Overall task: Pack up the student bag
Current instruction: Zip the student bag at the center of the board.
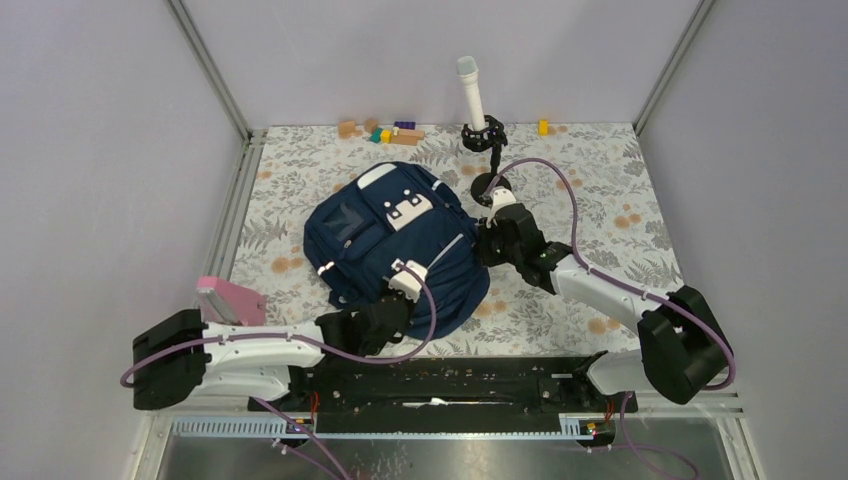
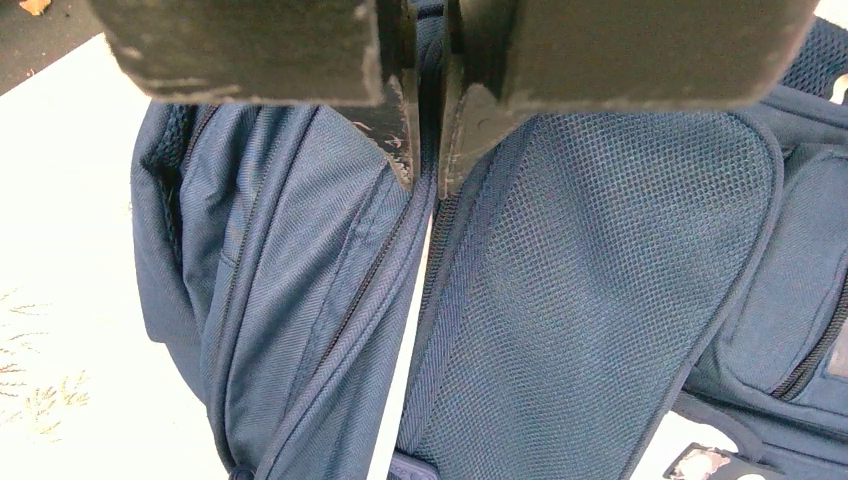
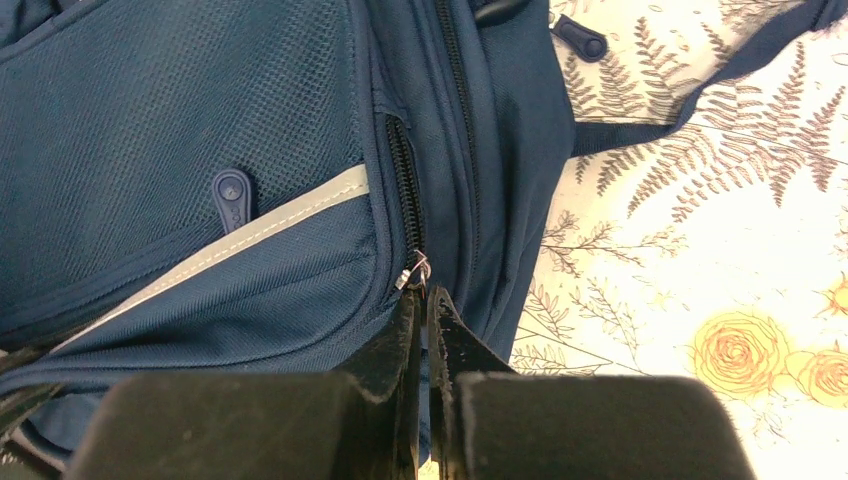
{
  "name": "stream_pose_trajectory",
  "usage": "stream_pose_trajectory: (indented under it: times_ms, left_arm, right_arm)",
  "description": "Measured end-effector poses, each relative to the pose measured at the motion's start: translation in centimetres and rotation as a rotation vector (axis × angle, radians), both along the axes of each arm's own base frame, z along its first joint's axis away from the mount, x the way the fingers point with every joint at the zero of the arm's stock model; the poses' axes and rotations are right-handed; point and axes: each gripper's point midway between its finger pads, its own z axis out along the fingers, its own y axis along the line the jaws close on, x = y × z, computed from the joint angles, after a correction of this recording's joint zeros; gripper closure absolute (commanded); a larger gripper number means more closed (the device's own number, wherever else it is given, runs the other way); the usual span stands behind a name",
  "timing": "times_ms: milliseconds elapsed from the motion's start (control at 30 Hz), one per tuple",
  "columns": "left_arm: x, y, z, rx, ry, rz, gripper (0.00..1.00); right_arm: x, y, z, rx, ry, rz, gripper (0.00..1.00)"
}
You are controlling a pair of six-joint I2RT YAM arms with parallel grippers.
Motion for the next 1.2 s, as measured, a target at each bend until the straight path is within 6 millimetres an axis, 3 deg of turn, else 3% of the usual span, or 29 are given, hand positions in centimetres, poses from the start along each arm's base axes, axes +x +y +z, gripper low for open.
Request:
stream_pose_trajectory:
  times_ms: [33,133,167,233,300,467,567,667,800,900,1033,1200]
  left_arm:
    - [-0.1,0.2,0.1,0.002,0.002,0.000,0.91]
    - [-0.3,0.7,0.7,0.000,0.002,-0.007,0.30]
    - [-0.4,0.9,0.9,0.006,-0.001,-0.011,0.18]
    - [-0.4,1.0,1.3,0.014,-0.009,-0.025,0.06]
    - [-0.3,0.5,2.2,0.022,-0.014,-0.046,0.03]
    - [1.0,-3.4,5.8,0.021,-0.050,-0.104,0.02]
    - [2.2,-6.2,6.9,0.035,-0.059,-0.134,0.02]
    - [3.2,-8.2,6.2,0.079,-0.051,-0.164,0.02]
    - [4.7,-9.8,3.9,0.169,-0.035,-0.180,0.05]
    - [5.6,-9.6,2.1,0.222,-0.017,-0.171,0.27]
    - [6.7,-8.7,1.1,0.261,-0.010,-0.149,0.41]
    - [7.0,-8.8,0.9,0.263,-0.012,-0.156,0.88]
  right_arm:
    - [-0.1,0.1,0.0,0.000,0.000,0.013,1.00]
    - [-0.4,0.5,0.1,0.005,0.002,0.056,1.00]
    - [-0.3,0.4,0.1,0.001,-0.002,0.060,1.00]
    - [-0.1,0.1,0.0,-0.001,-0.002,0.067,1.00]
    - [-0.1,0.1,0.1,0.001,-0.002,0.079,1.00]
    - [-0.3,0.2,0.3,0.004,-0.008,0.099,1.00]
    - [-0.3,0.2,0.5,0.011,-0.014,0.105,1.00]
    - [-0.3,0.3,0.7,0.015,-0.020,0.106,1.00]
    - [-0.4,0.2,0.7,0.017,-0.022,0.106,1.00]
    - [-0.4,0.2,0.9,0.021,-0.027,0.106,1.00]
    - [-0.5,0.2,1.0,0.024,-0.032,0.107,1.00]
    - [-0.5,0.2,1.0,0.028,-0.038,0.106,1.00]
